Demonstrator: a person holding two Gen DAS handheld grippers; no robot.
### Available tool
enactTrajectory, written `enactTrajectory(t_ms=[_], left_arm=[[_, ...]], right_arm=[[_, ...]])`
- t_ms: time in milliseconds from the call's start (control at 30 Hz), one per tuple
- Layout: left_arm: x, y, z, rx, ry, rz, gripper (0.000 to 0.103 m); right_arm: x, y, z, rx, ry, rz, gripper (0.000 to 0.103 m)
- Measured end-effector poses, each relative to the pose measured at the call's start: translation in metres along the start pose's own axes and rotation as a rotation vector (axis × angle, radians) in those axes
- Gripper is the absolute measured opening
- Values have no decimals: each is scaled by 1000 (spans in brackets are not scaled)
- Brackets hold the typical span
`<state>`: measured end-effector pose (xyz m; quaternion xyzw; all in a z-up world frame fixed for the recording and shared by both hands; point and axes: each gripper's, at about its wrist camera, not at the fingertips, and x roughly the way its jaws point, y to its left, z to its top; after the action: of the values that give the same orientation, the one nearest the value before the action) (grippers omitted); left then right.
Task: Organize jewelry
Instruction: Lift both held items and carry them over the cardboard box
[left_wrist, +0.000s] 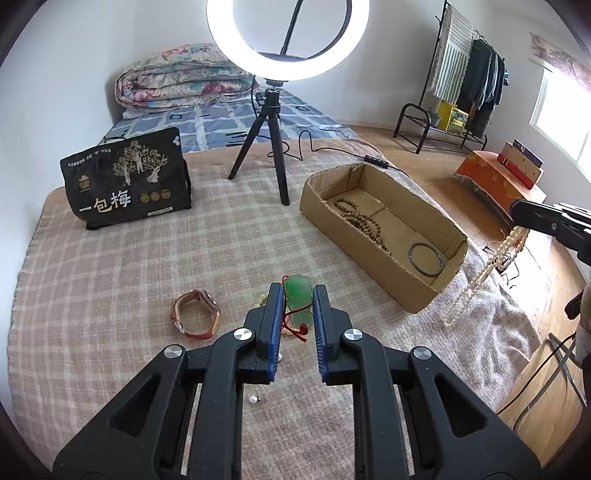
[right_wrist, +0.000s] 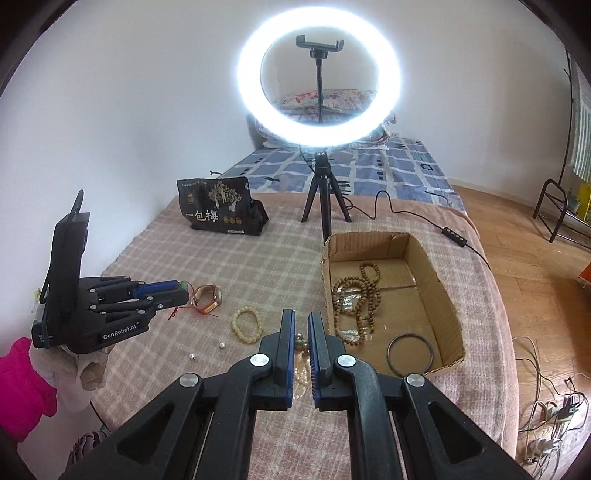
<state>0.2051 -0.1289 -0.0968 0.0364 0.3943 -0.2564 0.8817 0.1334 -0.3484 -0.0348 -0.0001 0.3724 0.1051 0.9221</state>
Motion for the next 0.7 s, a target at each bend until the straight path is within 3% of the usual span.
enactTrajectory(t_ms=[333,700], left_arm=[[19,-39,27,50,-10,-49,14],[56,-82,49,76,-1,-103,14]], right_arm=[[3,-37,22,11,-14,-62,5],[40,-86,40,39,24,-110,5]])
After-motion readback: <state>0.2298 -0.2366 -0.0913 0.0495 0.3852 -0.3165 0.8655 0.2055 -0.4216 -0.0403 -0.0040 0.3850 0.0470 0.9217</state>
